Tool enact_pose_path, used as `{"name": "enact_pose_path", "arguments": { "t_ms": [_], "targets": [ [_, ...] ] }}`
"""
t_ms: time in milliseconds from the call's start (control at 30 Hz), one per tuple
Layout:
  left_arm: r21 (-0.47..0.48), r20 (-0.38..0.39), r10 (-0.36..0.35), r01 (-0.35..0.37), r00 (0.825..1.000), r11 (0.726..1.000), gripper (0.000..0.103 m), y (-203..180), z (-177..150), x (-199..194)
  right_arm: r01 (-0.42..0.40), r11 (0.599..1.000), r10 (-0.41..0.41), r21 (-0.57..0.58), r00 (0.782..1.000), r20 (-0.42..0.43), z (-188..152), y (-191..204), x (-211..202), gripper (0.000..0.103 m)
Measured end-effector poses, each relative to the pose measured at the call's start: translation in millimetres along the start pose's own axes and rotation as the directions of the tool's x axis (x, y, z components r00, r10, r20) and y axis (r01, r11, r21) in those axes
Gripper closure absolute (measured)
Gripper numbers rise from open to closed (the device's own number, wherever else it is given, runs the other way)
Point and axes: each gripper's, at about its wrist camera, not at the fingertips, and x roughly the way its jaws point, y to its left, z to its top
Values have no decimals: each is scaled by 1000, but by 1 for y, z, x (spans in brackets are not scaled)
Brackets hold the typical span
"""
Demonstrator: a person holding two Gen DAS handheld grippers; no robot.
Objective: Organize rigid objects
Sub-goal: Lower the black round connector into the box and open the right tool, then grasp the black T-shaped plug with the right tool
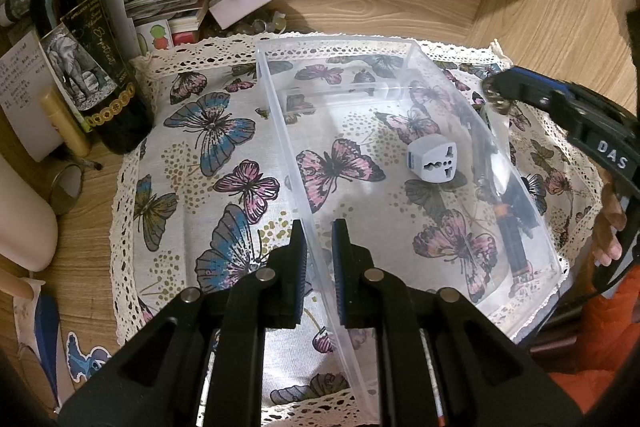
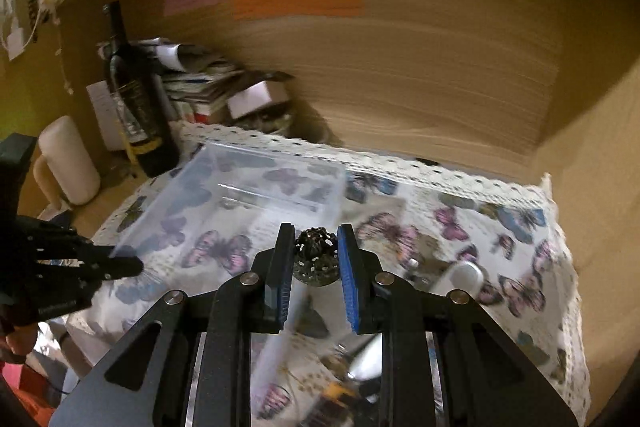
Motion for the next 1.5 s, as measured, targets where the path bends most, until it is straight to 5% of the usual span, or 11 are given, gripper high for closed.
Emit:
{"name": "enact_pose_path", "arguments": {
  "t_ms": [567,1133,1500],
  "targets": [
    [5,4,-4,4,1000,1000,91,0,1,0,-133,984,109,-115,975,-195,4,46,60,83],
    [6,4,-2,2,1000,1000,91,-1,1,0,-75,994,68,-77,994,-90,8,28,24,66],
    [8,3,0,0,1000,1000,91,-1,1,1,82,997,-82,10,996,-43,-10,-17,-13,61]
  ]
}}
